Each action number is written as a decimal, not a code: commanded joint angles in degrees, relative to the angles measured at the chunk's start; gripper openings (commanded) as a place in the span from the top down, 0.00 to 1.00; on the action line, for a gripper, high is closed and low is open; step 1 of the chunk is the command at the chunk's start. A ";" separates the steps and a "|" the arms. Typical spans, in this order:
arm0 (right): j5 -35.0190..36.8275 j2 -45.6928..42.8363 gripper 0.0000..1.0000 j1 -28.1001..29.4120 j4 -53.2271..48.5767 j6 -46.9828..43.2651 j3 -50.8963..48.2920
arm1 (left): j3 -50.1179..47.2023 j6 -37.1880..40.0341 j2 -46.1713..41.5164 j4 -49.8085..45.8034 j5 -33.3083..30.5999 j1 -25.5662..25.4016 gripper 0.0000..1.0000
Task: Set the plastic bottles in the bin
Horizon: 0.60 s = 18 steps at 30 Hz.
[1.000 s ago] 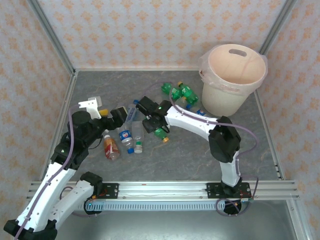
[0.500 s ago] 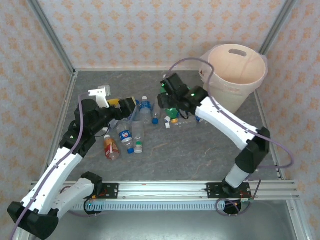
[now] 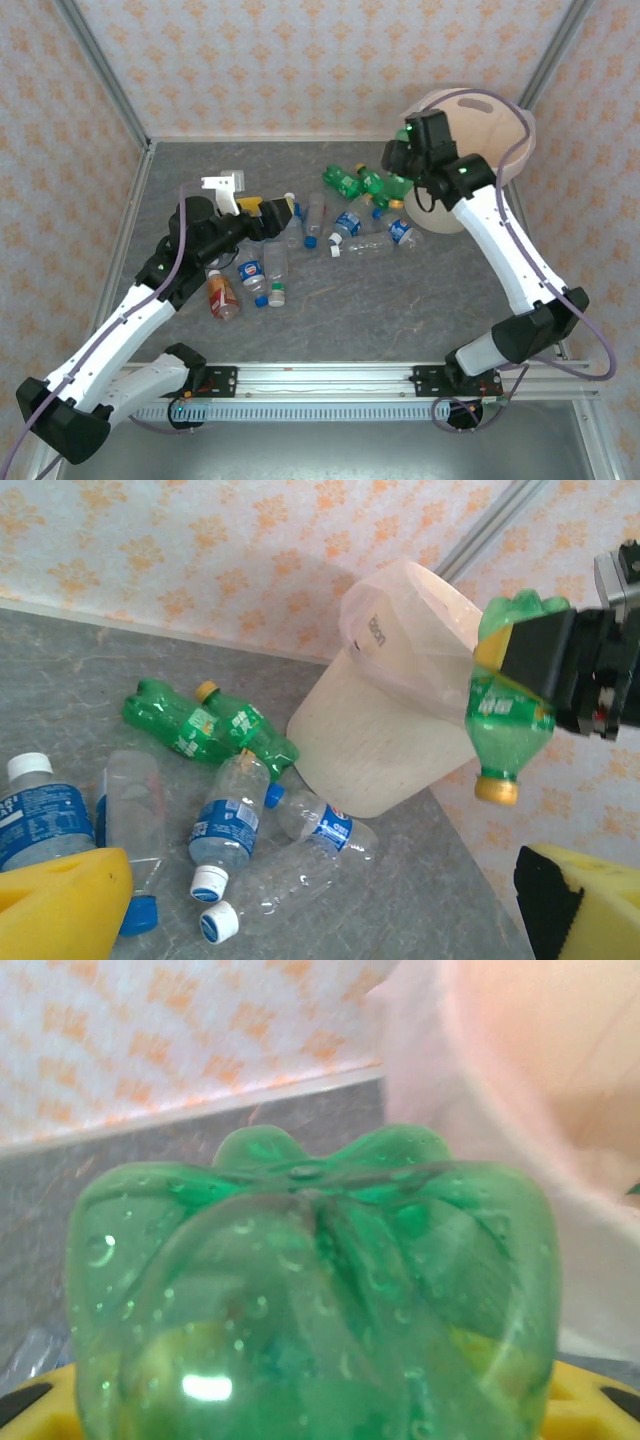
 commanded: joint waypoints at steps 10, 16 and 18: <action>-2.48 2.49 0.47 -16.10 4.16 5.68 12.44 | -0.65 -0.32 -3.30 1.09 -4.03 -3.14 0.01; -4.41 5.89 0.47 -22.85 6.16 8.46 15.87 | -0.78 -0.08 -4.31 0.27 -4.82 -3.22 0.01; -5.09 7.24 0.47 -24.02 6.16 8.91 16.66 | -0.62 0.03 -4.37 -0.08 -5.04 -3.25 0.01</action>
